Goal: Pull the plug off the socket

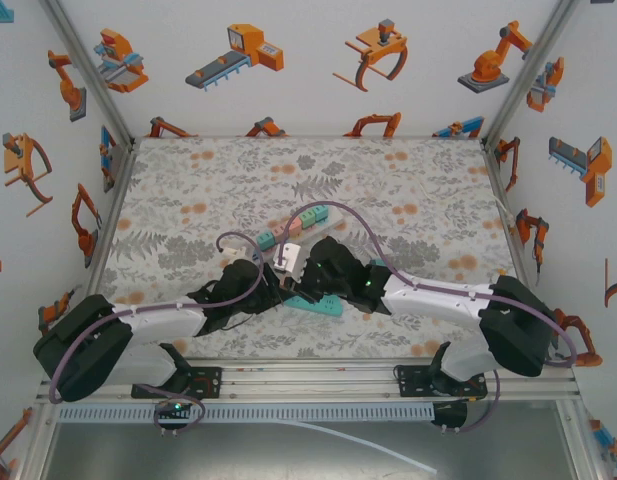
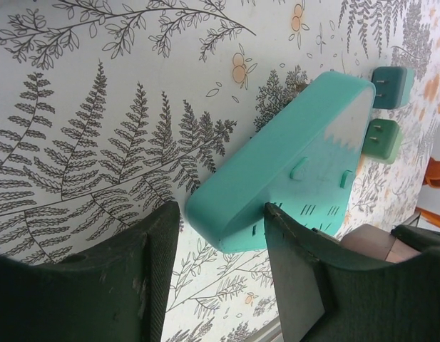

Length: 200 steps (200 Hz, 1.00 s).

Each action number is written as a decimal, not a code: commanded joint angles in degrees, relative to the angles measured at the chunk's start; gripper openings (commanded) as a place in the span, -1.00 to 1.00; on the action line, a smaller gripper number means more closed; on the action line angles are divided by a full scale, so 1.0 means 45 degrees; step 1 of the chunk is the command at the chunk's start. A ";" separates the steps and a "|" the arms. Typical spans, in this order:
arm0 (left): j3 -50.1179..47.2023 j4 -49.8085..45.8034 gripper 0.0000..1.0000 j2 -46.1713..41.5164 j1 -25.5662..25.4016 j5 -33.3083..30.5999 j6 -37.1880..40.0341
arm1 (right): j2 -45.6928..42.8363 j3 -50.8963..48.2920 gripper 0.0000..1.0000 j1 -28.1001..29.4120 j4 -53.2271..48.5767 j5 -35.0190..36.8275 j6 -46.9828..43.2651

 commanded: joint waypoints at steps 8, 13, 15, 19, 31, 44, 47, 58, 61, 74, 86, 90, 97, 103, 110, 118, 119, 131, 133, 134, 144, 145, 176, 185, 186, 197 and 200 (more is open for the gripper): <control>-0.0093 -0.4075 0.12 -0.0404 -0.0109 -0.1144 0.0899 | -0.1047 -0.0079 -1.00 0.0086 0.0549 0.1117 0.0161; 0.0085 -0.4312 0.14 -0.0667 -0.0109 -0.1196 0.1160 | -0.1259 -0.0080 -1.00 0.0075 0.0496 0.1363 0.0242; 0.0147 -0.4392 0.16 -0.0777 -0.0109 -0.1216 0.1287 | -0.1341 -0.0080 -1.00 0.0070 0.0474 0.1479 0.0292; 0.0304 -0.4554 0.18 -0.0972 -0.0109 -0.1239 0.1559 | -0.1514 -0.0080 -1.00 0.0069 0.0434 0.1699 0.0413; 0.0839 -0.5062 0.27 -0.1560 -0.0119 -0.1223 0.2436 | -0.2040 -0.0080 -1.00 0.0007 0.0346 0.2451 0.1015; 0.1477 -0.5664 0.37 -0.2147 -0.0128 -0.1220 0.3495 | -0.2663 -0.0110 -1.00 -0.0237 0.0363 0.3225 0.2103; 0.1622 -0.5765 0.40 -0.2289 -0.0129 -0.1222 0.3722 | -0.2806 -0.0118 -1.00 -0.0317 0.0363 0.3290 0.2426; 0.2095 -0.6043 0.45 -0.2802 -0.0165 -0.1057 0.4593 | -0.3361 -0.0187 -1.00 -0.0821 0.0344 0.3349 0.3562; 0.2198 -0.6035 0.47 -0.2933 -0.0187 -0.0955 0.4826 | -0.3516 -0.0211 -1.00 -0.0976 0.0327 0.3315 0.3915; 0.2669 -0.5960 0.49 -0.3495 -0.0291 -0.0283 0.5769 | -0.4169 -0.0302 -1.00 -0.1896 0.0102 0.3141 0.5710; 0.3110 -0.5739 0.51 -0.3917 -0.0456 0.0803 0.6775 | -0.4738 -0.0380 -1.00 -0.2992 -0.0419 0.2901 0.7638; 0.3260 -0.5699 0.52 -0.4015 -0.0543 0.1187 0.7082 | -0.4919 -0.0417 -1.00 -0.3425 -0.0607 0.2756 0.8270; 0.3540 -0.5701 0.54 -0.4157 -0.0725 0.1686 0.7533 | -0.5238 -0.0510 -1.00 -0.4097 -0.0927 0.2449 0.9187; 0.3822 -0.5780 0.55 -0.4225 -0.0892 0.2049 0.7847 | -0.5510 -0.0645 -1.00 -0.4652 -0.1170 0.2212 0.9958; 0.4137 -0.5861 0.56 -0.4257 -0.1097 0.2541 0.8222 | -0.5829 -0.0882 -1.00 -0.5257 -0.1400 0.1968 1.0722; 0.4513 -0.5966 0.58 -0.4210 -0.1303 0.3241 0.8599 | -0.6206 -0.1222 -1.00 -0.5890 -0.1603 0.1776 1.1561; 0.4554 -0.5980 0.58 -0.4204 -0.1341 0.3333 0.8620 | -0.6255 -0.1286 -1.00 -0.5970 -0.1626 0.1751 1.1651; 0.5023 -0.6005 0.62 -0.4108 -0.1699 0.4399 0.9129 | -0.6922 -0.2061 -1.00 -0.6783 -0.1777 0.1495 1.2782; 0.5093 -0.5998 0.62 -0.4088 -0.1734 0.4543 0.9207 | -0.7044 -0.2211 -1.00 -0.6903 -0.1803 0.1483 1.2963; 0.5127 -0.5996 0.63 -0.4075 -0.1771 0.4610 0.9226 | -0.7103 -0.2279 -1.00 -0.6965 -0.1823 0.1467 1.3065; 0.5441 -0.6035 0.67 -0.3988 -0.2131 0.5105 0.9685 | -0.7715 -0.3059 -1.00 -0.7521 -0.2064 0.1402 1.4080; 0.5487 -0.6054 0.67 -0.3986 -0.2174 0.5135 0.9739 | -0.7790 -0.3142 -1.00 -0.7567 -0.2091 0.1388 1.4170; 0.6096 -0.6546 0.98 -0.3924 -0.3190 0.5078 1.1259 | -0.9930 -0.5558 -1.00 -0.8297 -0.2728 0.0819 1.5742; 0.6119 -0.6559 0.94 -0.3962 -0.3318 0.4901 1.1521 | -1.0464 -0.5995 -1.00 -0.8297 -0.3369 0.0827 1.5734; 0.6119 -0.6541 0.94 -0.3973 -0.3325 0.4876 1.1536 | -1.0522 -0.6036 -1.00 -0.8297 -0.3456 0.0827 1.5730; 0.6091 -0.6477 0.94 -0.4051 -0.3343 0.4610 1.1736 | -1.1091 -0.6449 -1.00 -0.8316 -0.4164 0.0710 1.5738; 0.6081 -0.6468 0.94 -0.4070 -0.3348 0.4490 1.1767 | -1.1233 -0.6548 -1.00 -0.8307 -0.4307 0.0637 1.5742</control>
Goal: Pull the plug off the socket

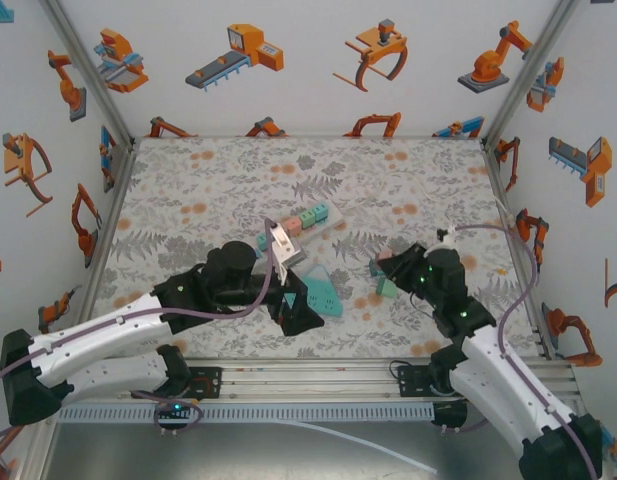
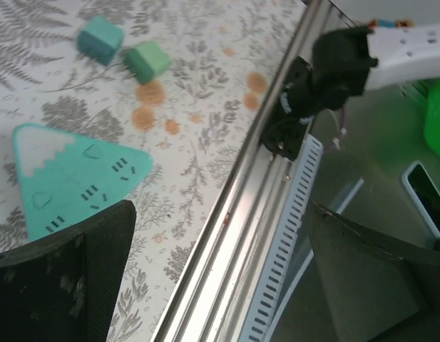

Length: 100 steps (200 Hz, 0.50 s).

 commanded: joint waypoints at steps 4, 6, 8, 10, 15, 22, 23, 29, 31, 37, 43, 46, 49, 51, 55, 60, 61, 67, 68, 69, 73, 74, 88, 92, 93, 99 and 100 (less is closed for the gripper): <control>0.0203 -0.0358 0.94 -0.0149 -0.0106 -0.0244 0.1434 | -0.1224 -0.0676 -1.00 -0.0059 -0.1464 -0.0635 0.1204; 0.0195 -0.0363 0.94 -0.0166 -0.0099 -0.0356 0.1452 | -0.1298 -0.0743 -1.00 -0.0055 -0.1545 -0.0681 0.1225; 0.0193 -0.0379 0.94 -0.0180 -0.0107 -0.0471 0.1471 | -0.1375 -0.0828 -1.00 -0.0058 -0.1609 -0.0737 0.1231; 0.0178 -0.0358 0.94 -0.0179 -0.0104 -0.0573 0.1480 | -0.1439 -0.0898 -1.00 -0.0054 -0.1664 -0.0780 0.1256; 0.0167 -0.0318 0.94 -0.0234 -0.0105 -0.0913 0.1512 | -0.1601 -0.1051 -1.00 -0.0047 -0.1841 -0.0866 0.1296; 0.0109 -0.0270 0.94 -0.0294 -0.0090 -0.1390 0.1520 | -0.1771 -0.1245 -1.00 -0.0059 -0.2053 -0.0919 0.1351; 0.0102 -0.0275 0.94 -0.0301 -0.0103 -0.1467 0.1502 | -0.1781 -0.1282 -1.00 -0.0059 -0.2076 -0.0912 0.1370; 0.0033 -0.0178 0.94 -0.0344 -0.0098 -0.1917 0.1486 | -0.1847 -0.1494 -1.00 -0.0060 -0.2192 -0.0905 0.1528; 0.0011 -0.0157 0.94 -0.0361 -0.0097 -0.2063 0.1470 | -0.1864 -0.1587 -1.00 -0.0060 -0.2195 -0.0905 0.1614; -0.0075 -0.0070 0.94 -0.0403 -0.0082 -0.2556 0.1400 | -0.1843 -0.1863 -0.95 -0.0055 -0.2122 -0.0941 0.1854; -0.0138 -0.0028 0.94 -0.0423 -0.0099 -0.3085 0.1295 | -0.1777 -0.2133 -0.89 -0.0057 -0.1897 -0.1008 0.2006; -0.0164 -0.0046 0.94 -0.0423 -0.0090 -0.3349 0.1248 | -0.1724 -0.2248 -0.86 -0.0054 -0.1744 -0.1062 0.2032; -0.0181 -0.0077 0.94 -0.0425 -0.0086 -0.3685 0.1173 | -0.1686 -0.2362 -0.85 -0.0049 -0.1598 -0.1110 0.2106; -0.0179 -0.0102 0.94 -0.0421 -0.0094 -0.3911 0.1123 | -0.1628 -0.2434 -0.84 -0.0047 -0.1500 -0.1142 0.2139; -0.0189 -0.0183 0.94 -0.0407 -0.0094 -0.4395 0.1009 | -0.1521 -0.2535 -0.82 -0.0059 -0.1348 -0.1185 0.2186; -0.0181 -0.0373 0.94 -0.0391 -0.0096 -0.5080 0.0835 | -0.1355 -0.2624 -0.81 -0.0060 -0.1191 -0.1215 0.2209; -0.0160 -0.0424 0.94 -0.0389 -0.0097 -0.5148 0.0798 | -0.1319 -0.2635 -0.80 -0.0060 -0.1157 -0.1226 0.2219; -0.0121 -0.0753 0.94 -0.0340 -0.0090 -0.6020 0.0585 | -0.1093 -0.2677 -0.78 -0.0060 -0.1035 -0.1246 0.2210; -0.0120 -0.0799 0.94 -0.0344 -0.0093 -0.6146 0.0556 | -0.1052 -0.2681 -0.77 -0.0060 -0.1030 -0.1242 0.2200; -0.0110 -0.0852 0.94 -0.0336 -0.0095 -0.6267 0.0522 | -0.1012 -0.2674 -0.77 -0.0060 -0.1018 -0.1239 0.2195; -0.0090 -0.1031 0.94 -0.0328 -0.0094 -0.6711 0.0375 | -0.0798 -0.2661 -0.75 -0.0060 -0.0962 -0.1237 0.2182; -0.0095 -0.1075 0.94 -0.0328 -0.0096 -0.6843 0.0353 | -0.0758 -0.2654 -0.74 -0.0060 -0.0964 -0.1237 0.2176; -0.0200 -0.1482 0.94 -0.0383 -0.0055 -0.8369 -0.0201 | -0.0171 -0.2628 -0.60 -0.0060 -0.0774 -0.1217 0.2090; -0.0251 -0.1566 0.94 -0.0405 -0.0027 -0.8711 -0.0336 | -0.0017 -0.2633 -0.56 -0.0060 -0.0693 -0.1200 0.2090; -0.0263 -0.1597 0.94 -0.0415 -0.0023 -0.8790 -0.0363 | 0.0024 -0.2640 -0.54 -0.0050 -0.0664 -0.1199 0.2081; -0.0341 -0.1746 0.94 -0.0472 0.0082 -0.9101 -0.0507 | 0.0216 -0.2655 -0.47 -0.0055 -0.0532 -0.1198 0.2083; -0.0348 -0.1774 0.94 -0.0478 0.0100 -0.9142 -0.0527 | 0.0257 -0.2661 -0.46 -0.0057 -0.0505 -0.1198 0.2078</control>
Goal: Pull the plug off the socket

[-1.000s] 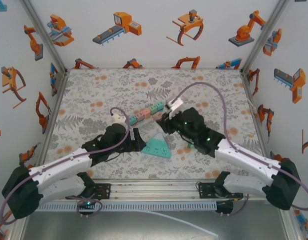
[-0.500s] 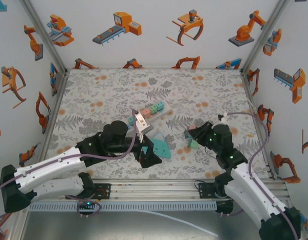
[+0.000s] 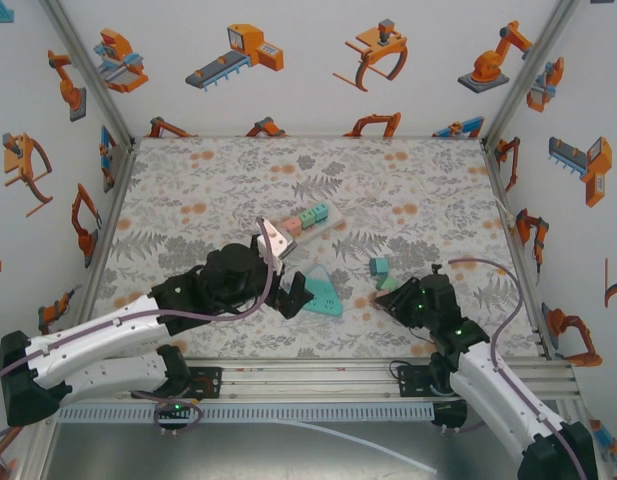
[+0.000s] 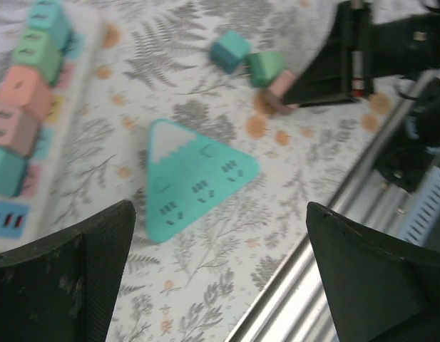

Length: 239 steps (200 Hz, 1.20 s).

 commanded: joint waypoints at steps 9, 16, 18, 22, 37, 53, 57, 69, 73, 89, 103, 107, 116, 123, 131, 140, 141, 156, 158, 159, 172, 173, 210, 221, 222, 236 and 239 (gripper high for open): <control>-0.0297 -0.1288 0.94 -0.0303 0.0481 -0.3303 -0.1091 | 0.1020 -0.0106 -0.34 -0.0011 0.0542 -0.0027 0.0134; -0.0252 -0.1648 0.94 -0.0305 0.0881 -0.3368 -0.1332 | 0.1113 -0.0083 -0.26 -0.0011 0.0629 0.0011 0.0139; -0.0211 -0.1801 0.94 -0.0305 0.1019 -0.3366 -0.1418 | 0.1133 -0.0061 -0.24 -0.0001 0.0638 0.0030 0.0143; -0.0130 -0.2105 0.94 -0.0288 0.1329 -0.3318 -0.1542 | 0.1140 -0.0038 -0.19 -0.0010 0.0631 0.0079 0.0140; 0.0207 -0.2922 0.94 -0.0261 0.2650 -0.2681 -0.1641 | 0.0903 0.0170 -0.07 -0.0008 0.0344 0.0293 0.0129; 0.0627 -0.3268 0.94 -0.0181 0.4059 -0.1709 -0.1220 | 0.0341 0.0584 0.06 -0.0001 -0.0365 0.0666 -0.0113; 0.0741 -0.3334 0.94 -0.0130 0.4459 -0.1369 -0.1141 | 0.0166 0.0717 0.10 -0.0010 -0.0578 0.0798 -0.0222; 0.1165 -0.3508 0.94 0.0157 0.5754 -0.0234 -0.1052 | -0.0325 0.1153 0.20 -0.0006 -0.0975 0.1060 -0.0771; 0.1339 -0.3542 0.94 0.0301 0.6183 0.0158 -0.1062 | -0.0481 0.1309 0.22 -0.0011 -0.1073 0.1115 -0.1015; 0.2088 -0.3755 0.94 0.1046 0.7779 0.1498 -0.1429 | -0.0816 0.2200 0.37 -0.0007 -0.1331 0.1280 -0.2022; 0.2755 -0.3714 0.94 0.1795 0.8726 0.2033 -0.1807 | -0.0715 0.3077 0.41 -0.0011 -0.0916 0.1124 -0.3357; 0.2936 -0.3662 0.94 0.2057 0.8924 0.2109 -0.1942 | -0.0604 0.3302 0.41 -0.0001 -0.0649 0.1024 -0.3789; 0.3312 -0.3470 0.94 0.2585 0.9307 0.2294 -0.2279 | -0.0259 0.3783 0.41 -0.0011 0.0050 0.0837 -0.4885; 0.3529 -0.3233 0.94 0.2996 0.9537 0.2400 -0.2473 | 0.0134 0.4138 0.41 -0.0006 0.0714 0.0658 -0.5923; 0.3807 -0.2943 0.95 0.3517 0.9753 0.2408 -0.2829 | 0.0626 0.4527 0.40 -0.0011 0.1522 0.0261 -0.7449; 0.4001 -0.2540 0.99 0.4062 0.9988 0.2496 -0.3226 | 0.1296 0.4936 0.40 -0.0002 0.2439 -0.0275 -0.9336; 0.4018 -0.2499 0.99 0.4115 0.9999 0.2498 -0.3268 | 0.1374 0.4983 0.40 -0.0007 0.2526 -0.0314 -0.9537; 0.3999 -0.1666 1.00 0.4842 1.0362 0.2618 -0.3946 | 0.2621 0.5607 0.40 0.0008 0.3918 -0.1217 -1.2579; 0.3973 -0.1507 1.00 0.4898 1.0401 0.2667 -0.3967 | 0.2794 0.5697 0.40 0.0008 0.4058 -0.1381 -1.3007; 0.3945 -0.1435 1.00 0.4933 1.0411 0.2701 -0.3970 | 0.2885 0.5745 0.40 0.0008 0.4146 -0.1473 -1.3209; 0.3509 -0.0395 1.00 0.5162 1.0535 0.2967 -0.3689 | 0.4064 0.6378 0.41 0.0009 0.4771 -0.2581 -1.5788; 0.3469 -0.0362 1.00 0.5163 1.0536 0.2958 -0.3675 | 0.4155 0.6437 0.42 0.0009 0.4796 -0.2659 -1.5967; 0.2511 -0.0046 1.00 0.4811 1.0834 0.3298 -0.3951 | 0.7369 0.9139 0.47 0.0007 0.3597 -0.5713 -2.1601; 0.2573 -0.0730 1.00 0.4686 1.0806 0.3049 -0.4049 | 0.8286 0.9853 0.48 0.0015 0.3046 -0.6900 -2.3441; 0.2572 -0.0783 1.00 0.4681 1.0799 0.3009 -0.4099 | 0.8365 0.9912 0.48 0.0012 0.2996 -0.6986 -2.3611; 0.2428 -0.1228 1.00 0.4661 1.0752 0.2699 -0.4969 | 0.9547 1.0808 0.49 0.0009 0.2599 -0.7861 -2.5235; 0.2384 -0.1280 0.99 0.4666 1.0752 0.2696 -0.5150 | 0.9832 1.1046 0.49 0.0009 0.2460 -0.7982 -2.5465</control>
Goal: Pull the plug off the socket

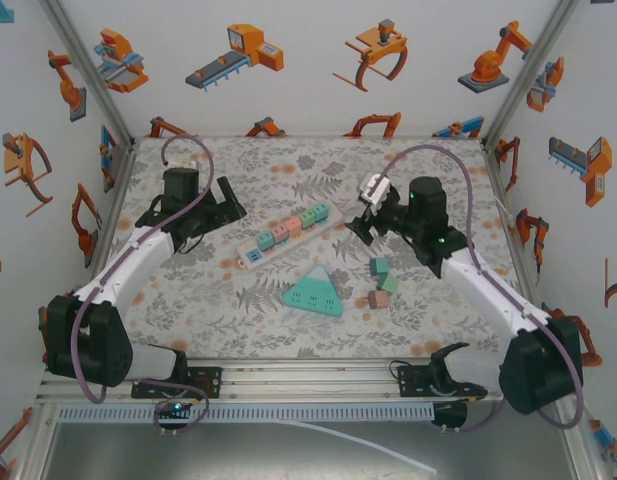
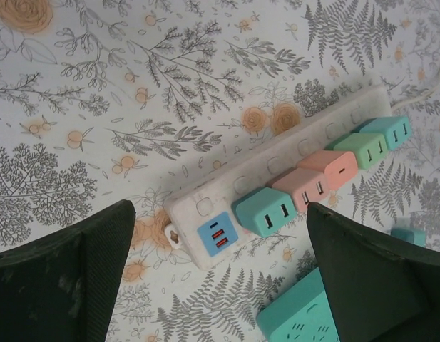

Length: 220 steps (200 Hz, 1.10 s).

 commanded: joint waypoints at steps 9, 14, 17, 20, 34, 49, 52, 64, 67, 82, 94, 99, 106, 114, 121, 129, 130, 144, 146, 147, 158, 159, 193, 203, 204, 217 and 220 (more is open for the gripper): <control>-0.0202 -0.0720 0.97 -0.0408 -0.0004 -0.0132 -0.1844 | 0.2240 0.2206 0.50 0.0004 -0.1207 -0.2970 -0.5604; -0.0232 -0.0851 0.95 -0.0339 -0.0006 -0.0131 -0.2164 | 0.2712 0.2684 0.50 0.0004 -0.1467 -0.3099 -0.5836; -0.0257 -0.0928 0.93 -0.0280 -0.0038 -0.0144 -0.2350 | 0.3004 0.2960 0.49 0.0004 -0.1619 -0.3134 -0.5941; -0.0279 -0.0999 0.92 -0.0218 -0.0076 -0.0204 -0.2510 | 0.3321 0.3268 0.49 0.0004 -0.1775 -0.3199 -0.6054; -0.0251 -0.1580 0.90 0.0096 -0.0442 -0.0550 -0.3111 | 0.4675 0.4702 0.49 0.0004 -0.2888 -0.3540 -0.6762; -0.0147 -0.2069 0.90 0.0397 -0.0808 -0.0726 -0.3547 | 0.6178 0.6189 0.46 0.0005 -0.3844 -0.3447 -0.7219; -0.0146 -0.2120 0.90 0.0411 -0.0844 -0.0770 -0.3685 | 0.6477 0.6464 0.45 0.0018 -0.4038 -0.3370 -0.7305; -0.0336 -0.2153 0.85 0.0402 -0.0893 -0.0932 -0.4229 | 0.7454 0.7435 0.44 0.0040 -0.4877 -0.3198 -0.7928; -0.0416 -0.2155 0.84 0.0370 -0.0879 -0.1001 -0.4373 | 0.7671 0.7648 0.44 0.0042 -0.5099 -0.3166 -0.8121; -0.0703 -0.2153 0.78 0.0285 -0.0899 -0.1346 -0.4860 | 0.8664 0.8691 0.43 0.0119 -0.6331 -0.3049 -0.8965; -0.0772 -0.2137 0.76 0.0375 -0.0895 -0.1395 -0.5092 | 0.9364 0.9508 0.43 0.0196 -0.7400 -0.3018 -0.9528; -0.0799 -0.2139 0.75 0.0480 -0.0896 -0.1344 -0.5159 | 0.9643 0.9823 0.43 0.0242 -0.7864 -0.2984 -0.9770; -0.0776 -0.2111 0.74 0.0700 -0.0900 -0.1202 -0.5245 | 1.0030 1.0277 0.42 0.0311 -0.8572 -0.2942 -1.0173; -0.0752 -0.2130 0.71 0.0962 -0.0887 -0.0991 -0.5321 | 1.0458 1.0805 0.41 0.0397 -0.9355 -0.2799 -1.0581; -0.0739 -0.2141 0.67 0.1208 -0.0889 -0.0813 -0.5408 | 1.0811 1.1233 0.40 0.0459 -0.9936 -0.2611 -1.0859; -0.0751 -0.2127 0.63 0.1444 -0.0894 -0.0668 -0.5485 | 1.1168 1.1608 0.39 0.0525 -1.0384 -0.2406 -1.1025; -0.0751 -0.2123 0.63 0.1460 -0.0890 -0.0651 -0.5489 | 1.1206 1.1648 0.39 0.0528 -1.0432 -0.2390 -1.1029; -0.0732 -0.2149 0.60 0.1690 -0.0951 -0.0660 -0.5493 | 1.1665 1.1966 0.36 0.0599 -1.0659 -0.2326 -1.1090; -0.0732 -0.2146 0.60 0.1705 -0.0950 -0.0694 -0.5473 | 1.1710 1.2001 0.36 0.0616 -1.0676 -0.2318 -1.1096; -0.0732 -0.2152 0.60 0.1707 -0.0957 -0.0723 -0.5473 | 1.1740 1.2020 0.36 0.0613 -1.0676 -0.2317 -1.1094; -0.0732 -0.2246 0.58 0.1734 -0.1048 -0.1075 -0.5444 | 1.1996 1.2129 0.31 0.0663 -1.0719 -0.2225 -1.1122; -0.0732 -0.2261 0.58 0.1732 -0.1064 -0.1099 -0.5439 | 1.2030 1.2133 0.31 0.0665 -1.0717 -0.2221 -1.1126; -0.0458 -0.2451 0.52 0.2250 -0.1178 -0.1308 -0.4932 | 1.2501 1.2369 0.16 0.0809 -1.1033 -0.2035 -1.1390; -0.0214 -0.2418 0.51 0.2551 -0.1240 -0.1021 -0.4397 | 1.2513 1.2391 0.12 0.0888 -1.1175 -0.1994 -1.1449; -0.0199 -0.2435 0.51 0.2551 -0.1248 -0.1013 -0.4340 | 1.2523 1.2391 0.11 0.0895 -1.1189 -0.1970 -1.1456; 0.0243 -0.2777 0.51 0.2954 -0.1419 -0.1210 -0.3841 | 1.2513 1.2409 0.05 0.1069 -1.1360 -0.1656 -1.1444; 0.0293 -0.2826 0.51 0.3045 -0.1452 -0.1260 -0.3775 | 1.2523 1.2410 0.03 0.1109 -1.1427 -0.1562 -1.1444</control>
